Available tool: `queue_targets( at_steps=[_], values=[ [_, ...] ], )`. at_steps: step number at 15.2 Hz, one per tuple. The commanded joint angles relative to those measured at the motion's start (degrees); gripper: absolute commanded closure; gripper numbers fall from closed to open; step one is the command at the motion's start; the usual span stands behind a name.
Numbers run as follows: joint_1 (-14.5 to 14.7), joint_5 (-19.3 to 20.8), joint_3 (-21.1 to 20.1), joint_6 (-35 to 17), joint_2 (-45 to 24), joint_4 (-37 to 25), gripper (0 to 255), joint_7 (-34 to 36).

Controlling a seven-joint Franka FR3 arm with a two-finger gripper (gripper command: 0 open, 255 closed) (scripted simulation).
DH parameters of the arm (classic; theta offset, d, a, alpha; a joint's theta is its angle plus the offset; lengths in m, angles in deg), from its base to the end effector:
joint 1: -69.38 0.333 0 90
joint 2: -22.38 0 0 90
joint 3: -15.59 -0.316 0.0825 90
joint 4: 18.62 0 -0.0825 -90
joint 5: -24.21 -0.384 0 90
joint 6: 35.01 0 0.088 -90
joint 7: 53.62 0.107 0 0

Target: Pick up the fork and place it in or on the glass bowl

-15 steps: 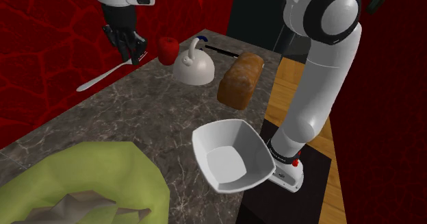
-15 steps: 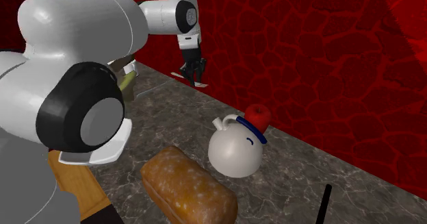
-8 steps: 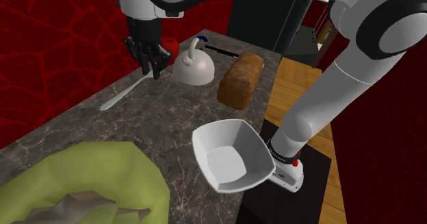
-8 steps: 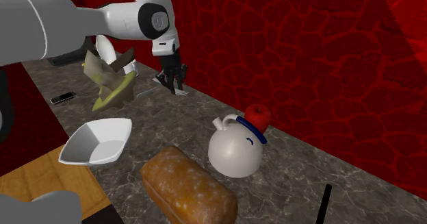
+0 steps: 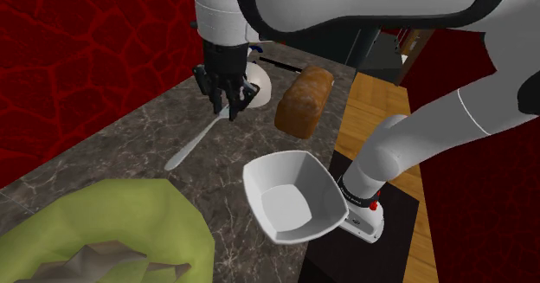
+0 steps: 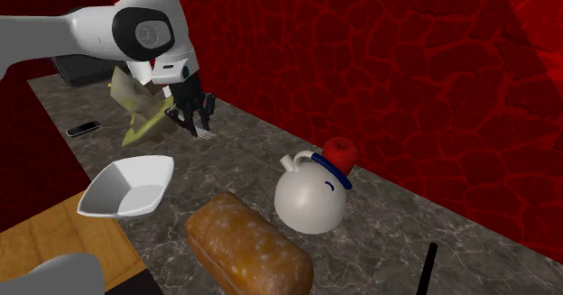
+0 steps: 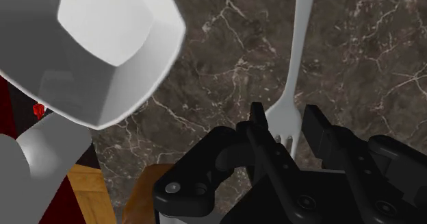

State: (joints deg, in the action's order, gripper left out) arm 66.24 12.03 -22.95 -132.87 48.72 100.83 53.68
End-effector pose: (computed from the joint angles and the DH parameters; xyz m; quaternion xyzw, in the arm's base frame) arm 0.3269 0.3102 0.5632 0.7839 -0.6199 0.0321 0.0134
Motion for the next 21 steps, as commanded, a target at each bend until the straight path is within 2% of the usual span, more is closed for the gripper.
queue_targets(
  at_steps=[1, 8, 14, 21],
  values=[
    [1.9, -2.1, 1.1, 0.9, 4.3, 3.1, 255, -0.3],
    [9.3, -7.8, 3.5, 6.5, 18.3, 11.2, 255, 1.5],
    [15.7, -11.7, 4.1, 12.7, 28.9, 15.5, 255, 5.3],
    [17.0, -13.7, 2.4, 9.4, 30.8, 20.6, 255, 5.4]
  ],
)
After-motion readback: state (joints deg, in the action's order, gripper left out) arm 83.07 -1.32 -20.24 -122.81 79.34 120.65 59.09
